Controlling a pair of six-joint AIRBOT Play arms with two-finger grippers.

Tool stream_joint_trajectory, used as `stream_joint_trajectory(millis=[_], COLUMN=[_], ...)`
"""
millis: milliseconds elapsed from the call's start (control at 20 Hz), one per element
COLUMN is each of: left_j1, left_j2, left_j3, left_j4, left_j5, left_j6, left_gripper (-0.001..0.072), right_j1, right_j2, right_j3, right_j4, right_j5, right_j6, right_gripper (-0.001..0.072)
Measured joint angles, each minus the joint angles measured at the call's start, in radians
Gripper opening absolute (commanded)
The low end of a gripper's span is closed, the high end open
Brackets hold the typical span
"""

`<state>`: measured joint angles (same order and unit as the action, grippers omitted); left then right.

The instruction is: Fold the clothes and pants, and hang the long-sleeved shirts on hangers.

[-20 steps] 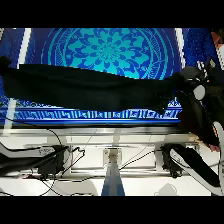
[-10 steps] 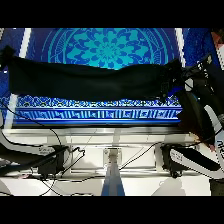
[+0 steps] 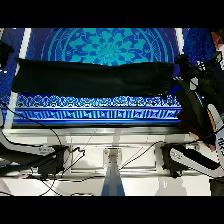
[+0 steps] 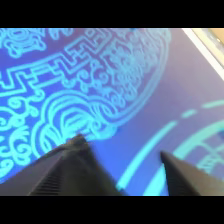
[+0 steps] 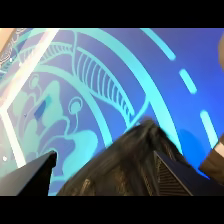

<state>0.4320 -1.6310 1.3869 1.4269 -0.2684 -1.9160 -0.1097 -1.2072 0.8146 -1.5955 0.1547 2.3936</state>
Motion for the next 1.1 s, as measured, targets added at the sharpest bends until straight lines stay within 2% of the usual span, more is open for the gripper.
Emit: stream_joint_trajectory(millis=[150,300,400,600,750,850,950,1000,1100], left_j1=[-0.011,0.011,0.049,0.167,0.285,0.378,0.457,0.485,0.513], left_j2=[0.035,0.099,0.14,0.208,0.29,0.342,0.364,0.364,0.338], left_j3=[0.0,0.0,0.0,-0.038,-0.185,-0.319,-0.439,-0.488,-0.547], left_j4=[0.01,0.089,0.164,0.301,0.294,0.169,-0.051,-0.175,-0.393], left_j5=[-0.015,-0.138,-0.287,-0.637,-0.739,-0.702,-0.619,-0.571,-0.506], left_j6=[-0.003,-0.003,0.007,0.132,0.254,0.322,0.406,0.455,0.556], left_gripper=[0.0703,0.0684,0.0581,0.0572,0.0572,0.0572,0.0582,0.063,0.0644], right_j1=[-0.001,-0.002,-0.002,-0.002,-0.002,-0.002,-0.002,-0.002,-0.002], right_j2=[0.013,0.031,0.04,0.048,0.05,0.05,0.05,0.05,0.05], right_j3=[0.025,0.072,0.105,0.145,0.155,0.159,0.16,0.161,0.161], right_j4=[0.0,0.0,0.0,0.002,0.003,0.008,0.025,0.035,0.052], right_j5=[0.022,0.124,0.212,0.354,0.412,0.426,0.44,0.444,0.448], right_j6=[-0.087,-0.212,-0.303,-0.418,-0.451,-0.462,-0.468,-0.471,-0.472], right_gripper=[0.0676,0.0676,0.0676,0.0676,0.0676,0.0676,0.0676,0.0676,0.0676])
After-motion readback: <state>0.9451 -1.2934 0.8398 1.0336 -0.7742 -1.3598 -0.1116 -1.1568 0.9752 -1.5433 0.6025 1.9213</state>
